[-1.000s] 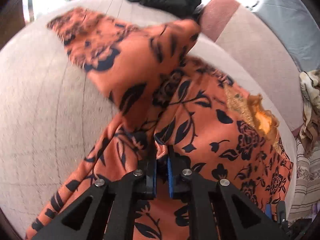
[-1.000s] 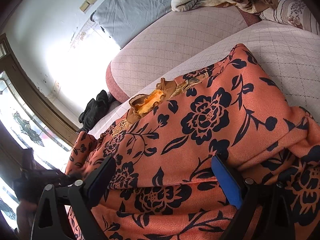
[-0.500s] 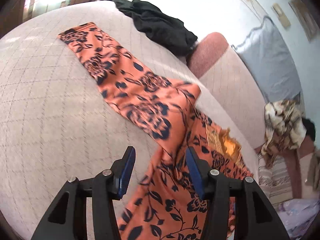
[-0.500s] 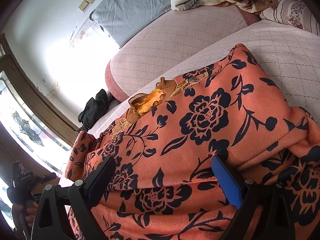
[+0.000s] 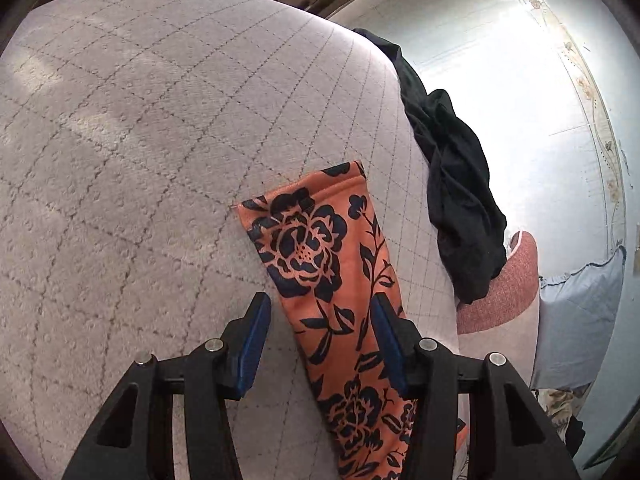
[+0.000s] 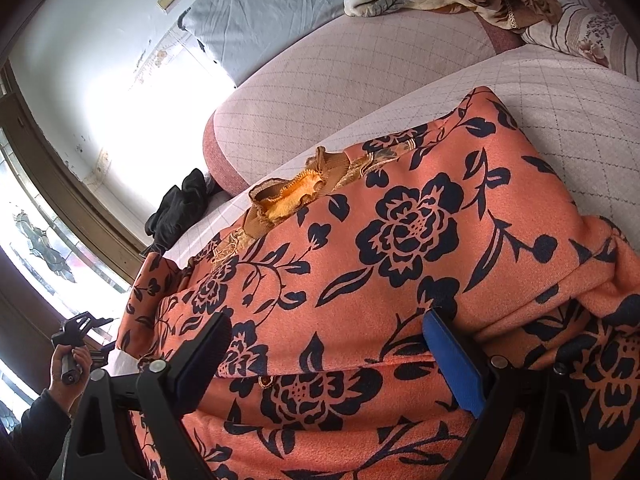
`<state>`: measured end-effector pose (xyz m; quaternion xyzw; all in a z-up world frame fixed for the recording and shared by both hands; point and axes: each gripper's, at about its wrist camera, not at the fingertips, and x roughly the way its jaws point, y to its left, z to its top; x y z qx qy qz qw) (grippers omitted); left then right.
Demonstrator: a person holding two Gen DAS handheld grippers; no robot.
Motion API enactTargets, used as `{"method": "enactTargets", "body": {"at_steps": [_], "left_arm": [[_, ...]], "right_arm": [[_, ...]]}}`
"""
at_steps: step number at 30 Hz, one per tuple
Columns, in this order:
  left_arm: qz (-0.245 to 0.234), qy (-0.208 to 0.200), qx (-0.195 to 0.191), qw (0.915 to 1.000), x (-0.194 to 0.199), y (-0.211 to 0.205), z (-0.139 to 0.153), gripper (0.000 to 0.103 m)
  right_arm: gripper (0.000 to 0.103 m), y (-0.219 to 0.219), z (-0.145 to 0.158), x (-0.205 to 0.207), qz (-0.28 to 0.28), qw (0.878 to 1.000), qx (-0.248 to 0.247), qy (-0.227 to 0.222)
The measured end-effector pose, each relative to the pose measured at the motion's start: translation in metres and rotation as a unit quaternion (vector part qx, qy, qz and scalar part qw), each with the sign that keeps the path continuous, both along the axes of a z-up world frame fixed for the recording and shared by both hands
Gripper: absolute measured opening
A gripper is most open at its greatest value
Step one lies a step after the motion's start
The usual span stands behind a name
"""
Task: Fold small clothes
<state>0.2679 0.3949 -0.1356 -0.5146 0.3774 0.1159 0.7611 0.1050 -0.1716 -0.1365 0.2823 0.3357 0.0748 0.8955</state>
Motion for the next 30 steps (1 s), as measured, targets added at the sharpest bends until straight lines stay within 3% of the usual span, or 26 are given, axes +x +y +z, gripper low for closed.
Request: {"method": "enactTargets", "body": {"at_steps": [5,6,8,10,12,14,16,18,22,26,28,30], "left_arm": [[0.018,0.01,0.023,0.9995,0.013,0.001,-0.002,0.052],[0.014,0.025,0.041,0.9987,0.017,-0.001,0.0,0.04],[0.01,0.071,0.085,0.9938,0.026,-0.002,0.001,0.003],[0.014,0.084,0.096,0.9918,0.029,-0.003,0.004,0.003],[0.006,0.098,0.146,0.9844,0.034,-0.014,0.022,0.002],[-0.006,0.071,0.198,0.9776,0.034,-0.035,0.059,0.002],[-0.043,0.02,0.263,0.9635,0.03,-0.075,0.108,0.002],[-0.093,-0.043,0.306,0.9466,0.019,-0.131,0.157,0.002],[-0.224,-0.153,0.335,0.9024,-0.006,-0.27,0.221,0.002],[-0.352,-0.221,0.316,0.8528,-0.03,-0.413,0.228,0.002],[-0.418,-0.222,0.29,0.8319,-0.04,-0.473,0.21,0.003],[-0.473,-0.194,0.273,0.8151,-0.043,-0.517,0.177,0.006]], "right_arm": [[0.098,0.0,0.0,0.0,0.0,1.0,0.0,0.0],[0.098,0.0,0.0,0.0,0.0,1.0,-0.001,0.0],[0.098,0.0,0.0,0.001,0.0,1.0,0.0,-0.001],[0.098,0.0,0.0,0.001,0.0,1.0,0.001,-0.001],[0.098,-0.001,0.0,0.001,0.0,1.0,0.002,-0.001],[0.098,-0.001,0.0,0.0,0.0,1.0,0.004,-0.003],[0.098,-0.002,0.0,0.0,0.0,1.0,0.007,-0.005],[0.098,-0.002,0.0,-0.001,0.0,1.0,0.009,-0.007],[0.098,-0.004,0.001,-0.002,-0.001,1.0,0.015,-0.011],[0.098,-0.006,0.001,-0.004,-0.001,1.0,0.021,-0.014],[0.098,-0.007,0.001,-0.006,-0.001,1.0,0.025,-0.016],[0.098,-0.008,0.001,-0.006,-0.001,0.999,0.028,-0.018]]}}
